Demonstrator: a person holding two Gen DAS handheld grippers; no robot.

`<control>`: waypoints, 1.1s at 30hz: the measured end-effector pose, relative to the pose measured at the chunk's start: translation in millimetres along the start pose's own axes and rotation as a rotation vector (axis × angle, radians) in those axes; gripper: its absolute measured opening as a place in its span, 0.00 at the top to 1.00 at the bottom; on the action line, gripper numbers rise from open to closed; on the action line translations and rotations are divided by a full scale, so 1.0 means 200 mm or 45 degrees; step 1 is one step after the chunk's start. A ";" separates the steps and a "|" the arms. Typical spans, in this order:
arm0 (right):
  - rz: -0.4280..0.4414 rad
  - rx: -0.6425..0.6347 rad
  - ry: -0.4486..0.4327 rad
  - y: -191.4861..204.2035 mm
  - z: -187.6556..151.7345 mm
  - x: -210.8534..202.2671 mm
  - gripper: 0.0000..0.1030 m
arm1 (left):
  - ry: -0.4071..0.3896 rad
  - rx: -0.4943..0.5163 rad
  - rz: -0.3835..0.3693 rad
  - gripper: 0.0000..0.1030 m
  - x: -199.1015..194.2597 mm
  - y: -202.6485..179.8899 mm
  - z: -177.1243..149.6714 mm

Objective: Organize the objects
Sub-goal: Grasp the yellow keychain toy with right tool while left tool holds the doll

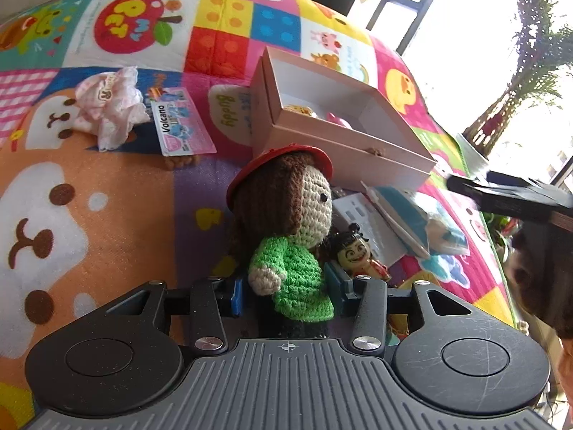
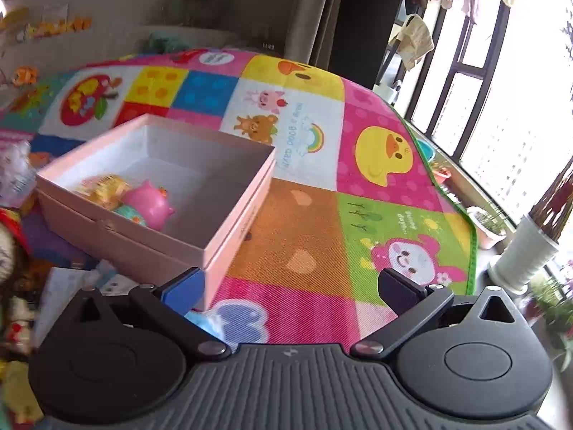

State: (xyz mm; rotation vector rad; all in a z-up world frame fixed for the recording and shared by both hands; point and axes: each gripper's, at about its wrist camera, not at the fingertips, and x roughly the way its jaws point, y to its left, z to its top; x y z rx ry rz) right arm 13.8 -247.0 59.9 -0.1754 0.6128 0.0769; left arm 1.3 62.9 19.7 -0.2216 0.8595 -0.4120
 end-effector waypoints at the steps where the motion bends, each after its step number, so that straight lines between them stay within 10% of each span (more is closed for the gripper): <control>1: 0.081 0.004 -0.002 0.00 -0.01 -0.05 0.00 | -0.003 -0.005 0.002 0.53 0.01 0.00 0.00; 7: 0.215 -0.268 -0.035 0.14 -0.09 -0.20 0.00 | -0.004 -0.051 -0.006 0.53 0.02 0.02 0.02; 18: 0.551 -0.010 0.212 0.27 -0.22 -0.18 0.18 | -0.015 -0.123 -0.019 0.53 0.00 0.06 0.00; 33: 0.544 -0.055 0.176 0.37 -0.18 -0.27 0.43 | -0.066 -0.049 0.040 0.55 -0.10 0.00 -0.05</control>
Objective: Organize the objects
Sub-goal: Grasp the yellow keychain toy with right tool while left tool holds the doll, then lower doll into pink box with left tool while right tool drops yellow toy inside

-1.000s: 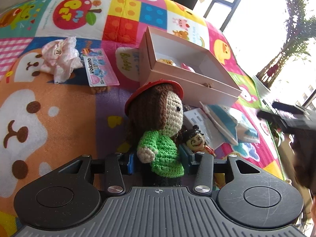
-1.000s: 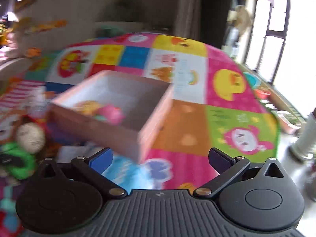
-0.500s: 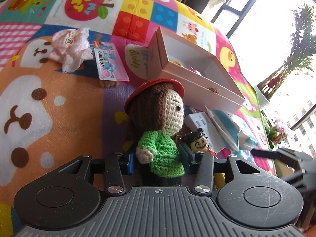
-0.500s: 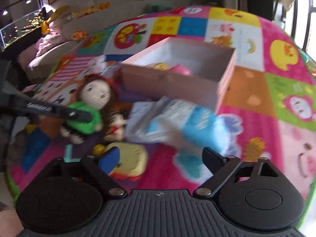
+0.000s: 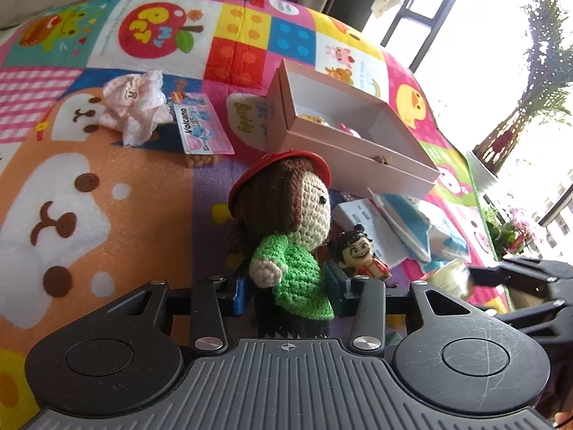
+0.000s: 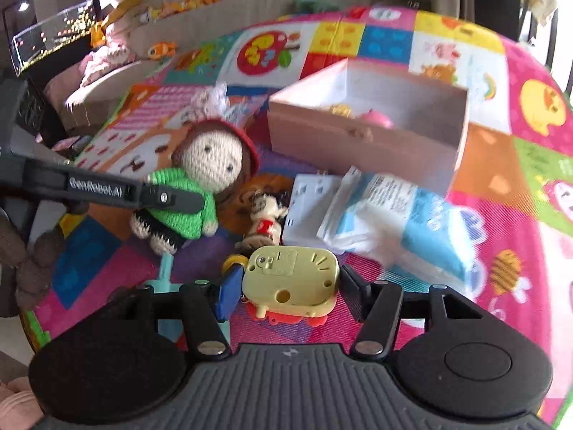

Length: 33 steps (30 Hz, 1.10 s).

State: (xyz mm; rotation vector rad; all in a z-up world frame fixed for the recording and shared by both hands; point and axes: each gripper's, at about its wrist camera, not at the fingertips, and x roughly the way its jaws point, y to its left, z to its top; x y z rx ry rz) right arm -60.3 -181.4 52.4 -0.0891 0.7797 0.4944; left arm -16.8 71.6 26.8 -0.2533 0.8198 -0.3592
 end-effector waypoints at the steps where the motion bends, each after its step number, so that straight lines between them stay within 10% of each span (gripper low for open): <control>1: -0.002 0.012 -0.027 -0.01 0.01 -0.04 0.43 | -0.007 0.006 -0.004 0.56 -0.01 -0.01 0.00; 9: -0.059 0.091 -0.274 -0.12 0.09 -0.36 0.43 | -0.142 0.063 -0.061 0.60 -0.12 -0.14 0.14; 19: -0.063 0.180 -0.379 -0.28 0.07 -0.42 0.43 | -0.268 0.260 -0.115 0.62 0.06 -0.55 0.70; 24: -0.103 0.223 -0.405 -0.35 0.03 -0.40 0.43 | -0.473 0.083 -0.144 0.60 0.29 -0.60 0.85; 33: -0.137 0.292 -0.337 -0.47 -0.03 -0.31 0.43 | -0.046 0.032 -0.182 0.75 0.60 -0.55 0.51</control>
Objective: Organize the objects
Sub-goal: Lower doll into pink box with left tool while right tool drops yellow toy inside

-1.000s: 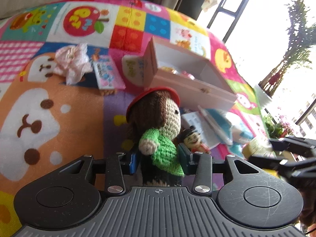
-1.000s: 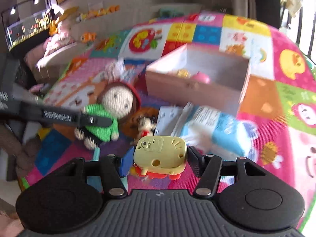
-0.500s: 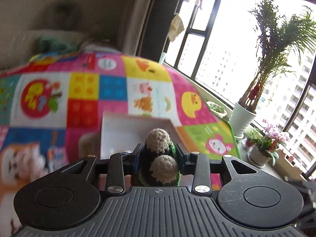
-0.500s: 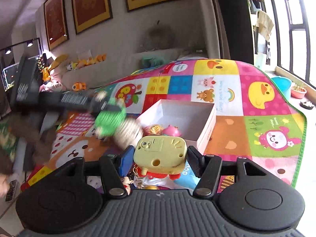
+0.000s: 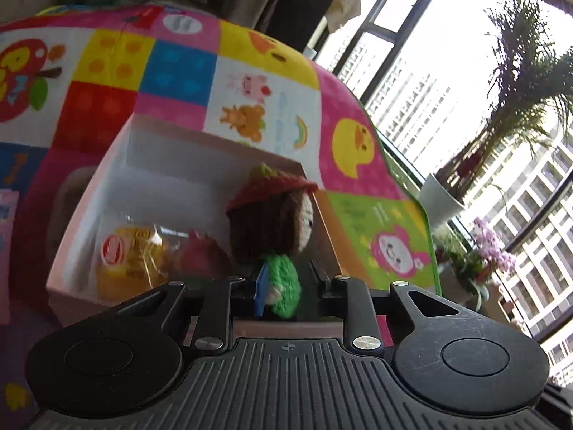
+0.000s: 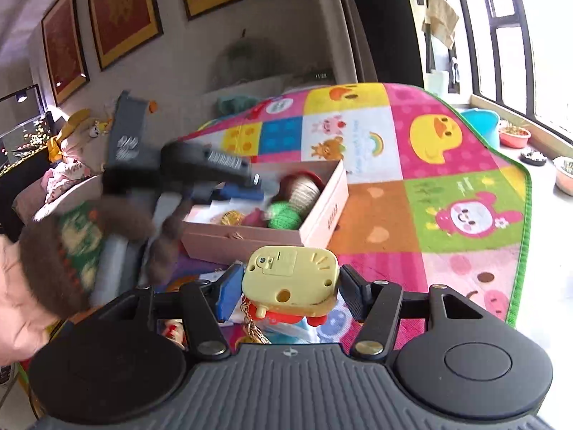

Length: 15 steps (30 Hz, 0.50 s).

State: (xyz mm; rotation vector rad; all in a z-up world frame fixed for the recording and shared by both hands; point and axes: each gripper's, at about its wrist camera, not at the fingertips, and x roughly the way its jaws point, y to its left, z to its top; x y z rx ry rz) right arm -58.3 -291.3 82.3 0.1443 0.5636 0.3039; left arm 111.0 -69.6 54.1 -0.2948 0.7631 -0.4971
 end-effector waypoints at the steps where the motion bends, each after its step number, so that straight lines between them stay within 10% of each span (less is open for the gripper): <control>1: -0.005 0.002 0.007 -0.01 0.00 0.01 0.43 | 0.016 0.021 -0.010 0.75 -0.03 -0.01 -0.03; 9: 0.024 -0.021 0.056 0.03 0.08 0.05 0.43 | -0.150 0.183 0.006 0.74 -0.47 0.02 -0.17; 15: 0.063 -0.077 -0.064 0.19 0.52 0.19 0.43 | -0.190 0.080 0.094 0.74 -0.63 0.25 -0.28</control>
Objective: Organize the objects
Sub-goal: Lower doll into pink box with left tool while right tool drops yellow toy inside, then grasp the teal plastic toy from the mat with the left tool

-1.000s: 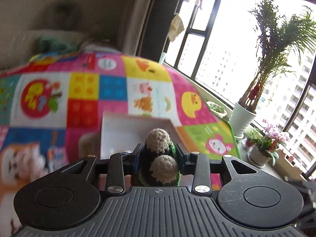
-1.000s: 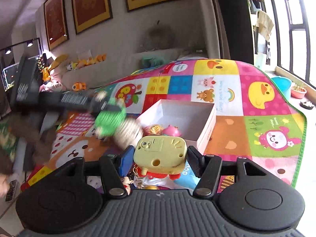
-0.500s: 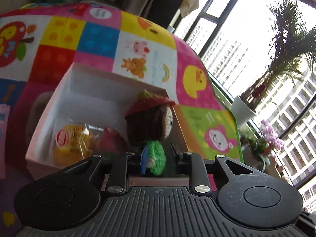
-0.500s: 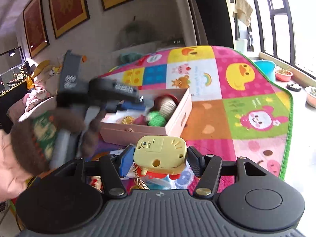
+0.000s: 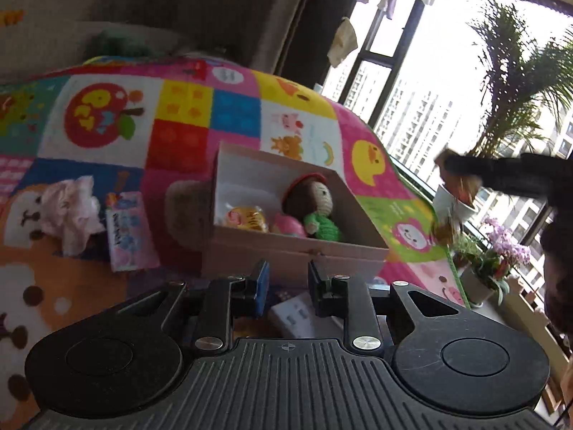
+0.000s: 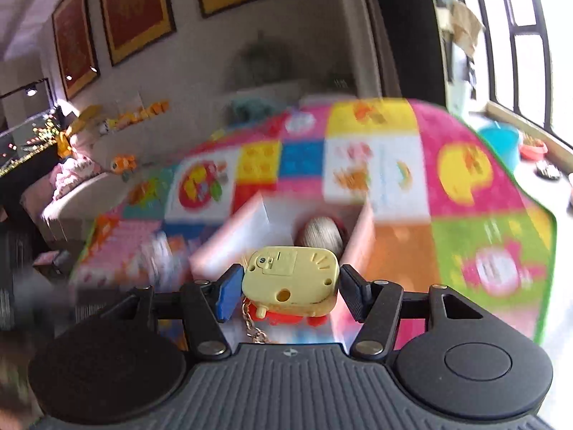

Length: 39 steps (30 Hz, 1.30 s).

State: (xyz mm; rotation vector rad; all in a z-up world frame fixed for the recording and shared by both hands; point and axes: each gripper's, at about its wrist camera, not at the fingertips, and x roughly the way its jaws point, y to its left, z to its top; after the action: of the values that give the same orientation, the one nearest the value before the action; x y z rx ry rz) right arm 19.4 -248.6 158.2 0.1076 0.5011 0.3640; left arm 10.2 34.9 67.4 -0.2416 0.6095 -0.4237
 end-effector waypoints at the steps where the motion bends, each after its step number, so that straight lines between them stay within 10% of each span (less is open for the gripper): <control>1: -0.001 0.006 -0.045 0.03 0.08 0.06 0.43 | 0.001 -0.022 0.007 0.74 -0.01 0.03 -0.01; 3: -0.018 0.022 -0.125 0.08 0.24 0.19 0.39 | -0.007 -0.051 0.027 0.74 -0.05 0.08 -0.04; 5: -0.083 -0.002 -0.132 0.13 0.31 0.31 0.01 | -0.010 -0.054 0.046 0.74 -0.09 0.12 -0.05; 26: -0.104 0.160 0.487 0.04 -0.78 0.05 0.00 | 0.171 -0.024 0.063 0.74 -0.03 0.15 -0.25; 39: -0.233 0.308 0.299 0.04 -0.86 0.01 0.00 | 0.253 -0.036 0.136 0.74 0.02 0.10 -0.27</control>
State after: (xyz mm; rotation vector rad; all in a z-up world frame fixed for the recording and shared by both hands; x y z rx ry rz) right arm -64.8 -238.2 8.4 0.2530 0.7806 0.1353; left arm -12.1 45.9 14.6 -0.1940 0.8195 -0.3383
